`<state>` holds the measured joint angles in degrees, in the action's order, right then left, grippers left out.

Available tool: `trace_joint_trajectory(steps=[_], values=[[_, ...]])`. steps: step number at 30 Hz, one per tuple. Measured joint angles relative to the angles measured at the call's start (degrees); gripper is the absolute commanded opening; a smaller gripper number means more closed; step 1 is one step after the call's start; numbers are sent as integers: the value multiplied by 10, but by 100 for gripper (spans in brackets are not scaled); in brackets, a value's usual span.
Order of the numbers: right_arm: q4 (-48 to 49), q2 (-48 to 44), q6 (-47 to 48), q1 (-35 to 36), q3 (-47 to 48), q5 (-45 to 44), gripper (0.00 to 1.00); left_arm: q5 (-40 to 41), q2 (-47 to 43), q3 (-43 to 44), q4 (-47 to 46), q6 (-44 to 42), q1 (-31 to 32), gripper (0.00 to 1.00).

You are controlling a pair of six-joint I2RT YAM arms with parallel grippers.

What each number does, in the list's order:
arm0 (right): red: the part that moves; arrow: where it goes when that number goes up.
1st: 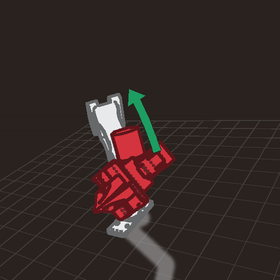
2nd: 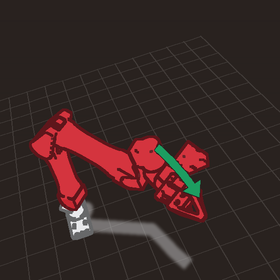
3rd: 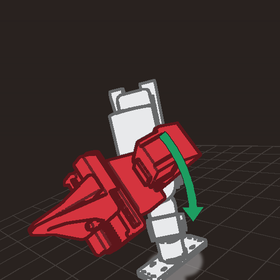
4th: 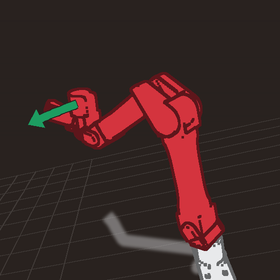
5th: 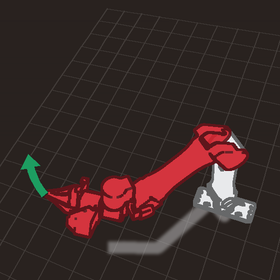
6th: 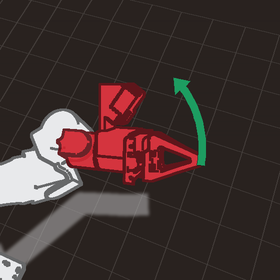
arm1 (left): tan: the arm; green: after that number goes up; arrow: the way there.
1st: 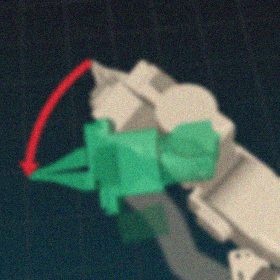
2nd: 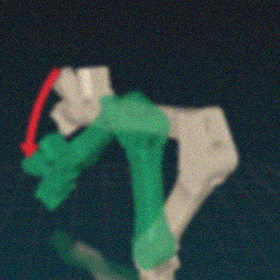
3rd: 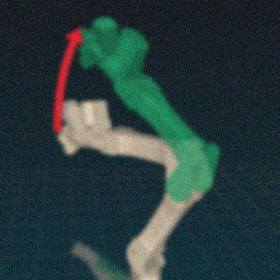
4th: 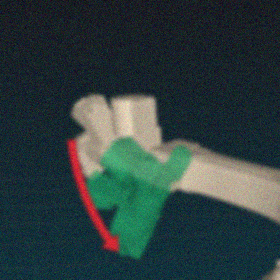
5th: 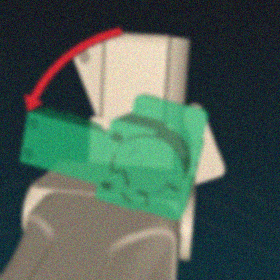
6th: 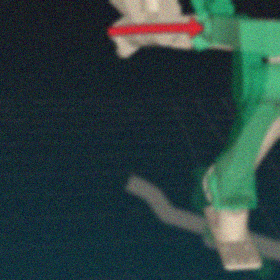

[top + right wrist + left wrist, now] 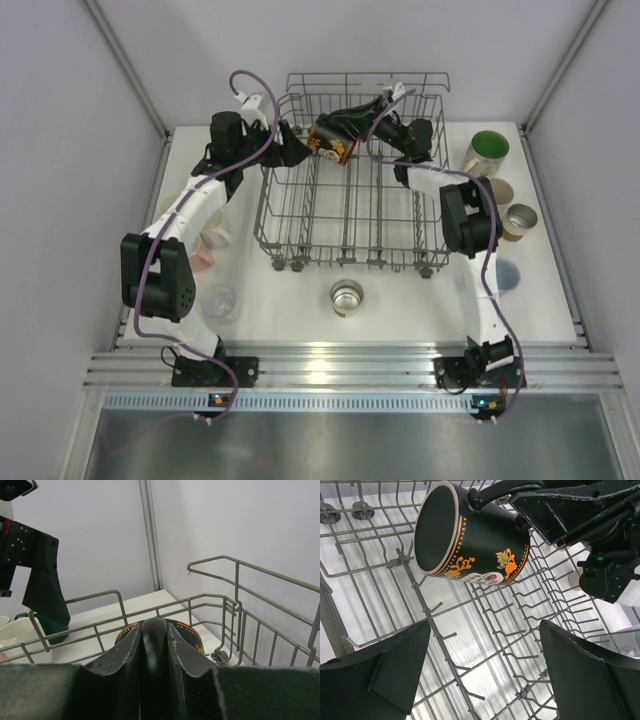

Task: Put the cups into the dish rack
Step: Place the cup upside down on the dish rack

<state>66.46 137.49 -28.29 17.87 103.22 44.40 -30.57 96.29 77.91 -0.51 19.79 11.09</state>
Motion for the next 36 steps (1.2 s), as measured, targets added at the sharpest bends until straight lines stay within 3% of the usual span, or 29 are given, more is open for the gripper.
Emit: trace_joint_trajectory(steps=[8, 25, 36], values=[[15, 11, -2, -4, 9, 9, 0, 0, 0, 0, 0, 0, -1, 96], [-13, 96, -27, 6, 169, 39, 0, -2, 0, 0, 0, -5, -4, 96], [-8, 105, -35, 7, 181, 32, 0, -5, 4, 0, -11, -1, -10, 96]])
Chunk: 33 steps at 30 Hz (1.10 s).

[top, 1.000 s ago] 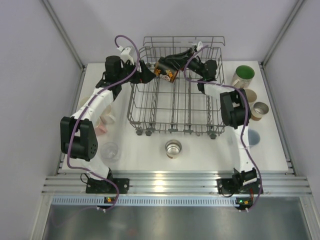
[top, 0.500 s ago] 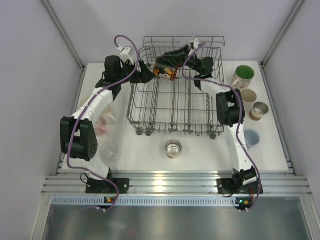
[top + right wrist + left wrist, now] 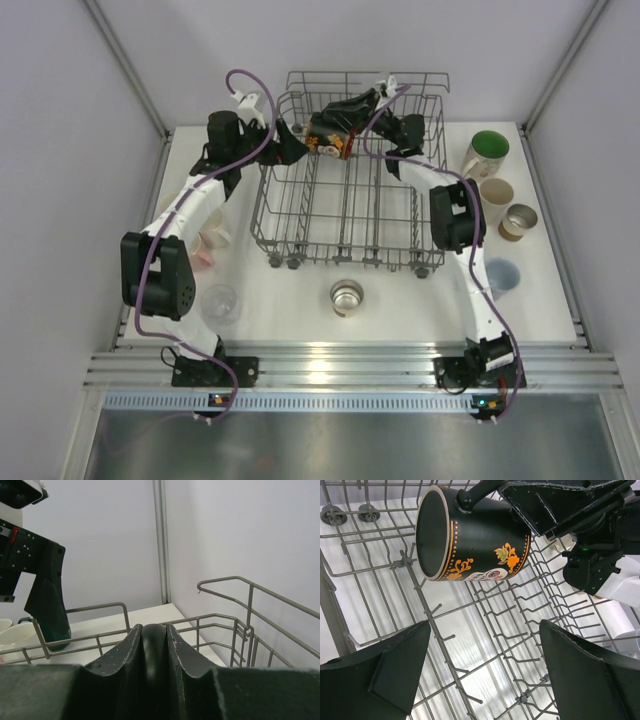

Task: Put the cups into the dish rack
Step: Place the cup upside down on the dish rack

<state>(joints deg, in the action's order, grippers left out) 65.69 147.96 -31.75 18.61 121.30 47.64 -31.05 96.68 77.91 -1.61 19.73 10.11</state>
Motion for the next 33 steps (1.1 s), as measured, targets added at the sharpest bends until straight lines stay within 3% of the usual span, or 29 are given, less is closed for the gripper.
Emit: trace_joint_trajectory(steps=[7, 17, 23, 27, 29, 33], values=[[12, 4, -35, -5, 0, -19, 0, 0, 10, 7, -9, 1, 0, 95], [18, 25, -48, -5, 39, -34, 0, -9, 119, 130, -12, 12, 0, 94], [24, 35, -57, -5, 53, -46, 0, -28, 161, 145, -15, 16, 3, 93], [24, 35, -58, -2, 53, -51, 0, -41, 185, 146, -28, 13, 6, 89], [24, 35, -57, 1, 53, -54, 0, -47, 189, 147, -40, 14, 6, 82], [23, 35, -49, 4, 53, -56, 0, -54, 192, 146, -55, 17, 4, 81]])
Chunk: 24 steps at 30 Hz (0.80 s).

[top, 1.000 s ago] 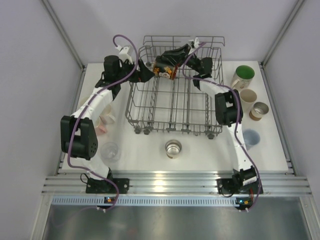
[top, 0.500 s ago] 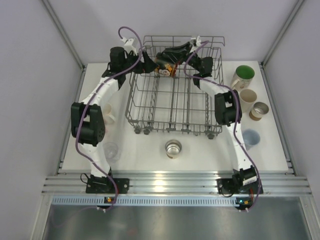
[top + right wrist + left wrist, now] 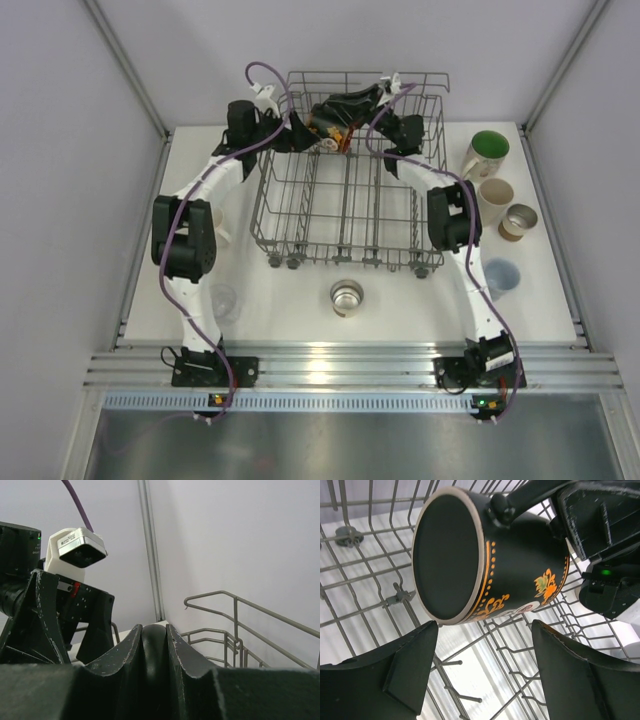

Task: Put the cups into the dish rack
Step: Place the cup upside down on the dish rack

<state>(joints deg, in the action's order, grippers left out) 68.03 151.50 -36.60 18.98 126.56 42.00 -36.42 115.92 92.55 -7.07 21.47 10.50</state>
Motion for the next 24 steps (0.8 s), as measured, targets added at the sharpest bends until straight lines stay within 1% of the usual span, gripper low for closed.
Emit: trace_joint_trajectory(steps=[5, 8, 9, 12, 13, 16, 19, 20, 22, 23, 24], values=[[0, 0, 11, 4, 0, -2, 0, 0, 0, 0, -23, 1, 0, 82], [0, 1, 15, 5, 0, -2, 0, -1, 2, 7, -28, 0, 1, 80], [0, 1, 16, 5, 0, -2, 0, -3, 5, 13, -29, 1, 1, 73], [0, 1, 19, 5, 0, -2, 0, -6, 10, 27, -33, -1, 3, 63], [0, 1, 20, 5, 0, -2, 0, -5, 10, 28, -33, -2, 3, 57], [1, 1, 21, 5, 0, -2, 0, 3, 10, 30, -34, -6, 3, 46], [1, 1, 23, 5, 1, -2, 0, 11, 15, 34, -34, -8, 2, 39], [2, 1, 26, 5, 1, -3, 0, 13, 19, 40, -33, -9, 2, 35], [1, 1, 30, 3, 1, -6, 0, 11, 27, 50, -33, -8, 2, 32], [1, 1, 31, 2, 1, -9, 0, 9, 29, 55, -34, -7, 2, 28], [2, 1, 31, 1, 1, -12, 0, 9, 31, 59, -33, -8, 2, 26]])
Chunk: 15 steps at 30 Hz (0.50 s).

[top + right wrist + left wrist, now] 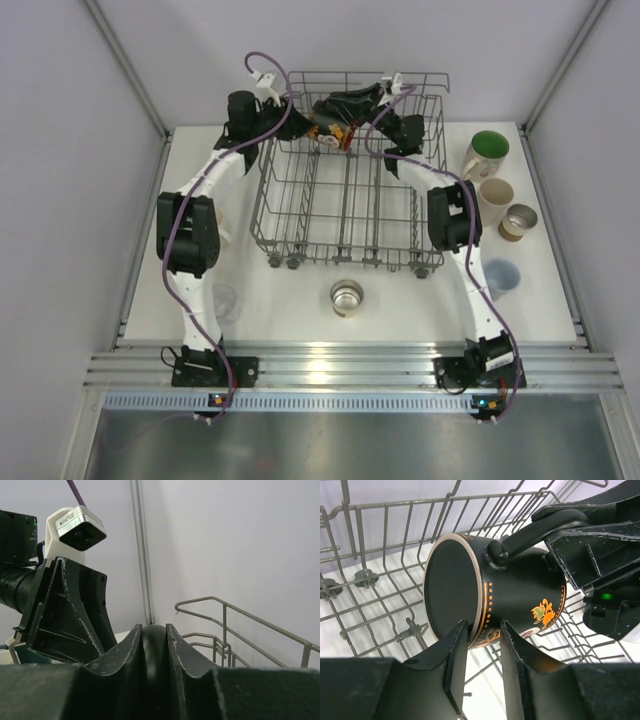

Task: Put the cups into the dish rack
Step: Place the cup upside down on the dish rack

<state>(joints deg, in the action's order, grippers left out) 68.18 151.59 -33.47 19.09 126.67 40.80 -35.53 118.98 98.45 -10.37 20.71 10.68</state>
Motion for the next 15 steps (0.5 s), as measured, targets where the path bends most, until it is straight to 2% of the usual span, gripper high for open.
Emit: trace_joint_trajectory(steps=[5, 6, 15], values=[[0, 0, 5, -2, 1, -7, 0, 0, 9, 17, 1, 0, 1, 12], [0, 0, 5, -2, 2, -9, 0, 0, 11, 19, 1, 0, 1, 0], [0, 0, 10, -3, 2, -14, 0, 7, 15, 28, 2, 1, 2, 0]])
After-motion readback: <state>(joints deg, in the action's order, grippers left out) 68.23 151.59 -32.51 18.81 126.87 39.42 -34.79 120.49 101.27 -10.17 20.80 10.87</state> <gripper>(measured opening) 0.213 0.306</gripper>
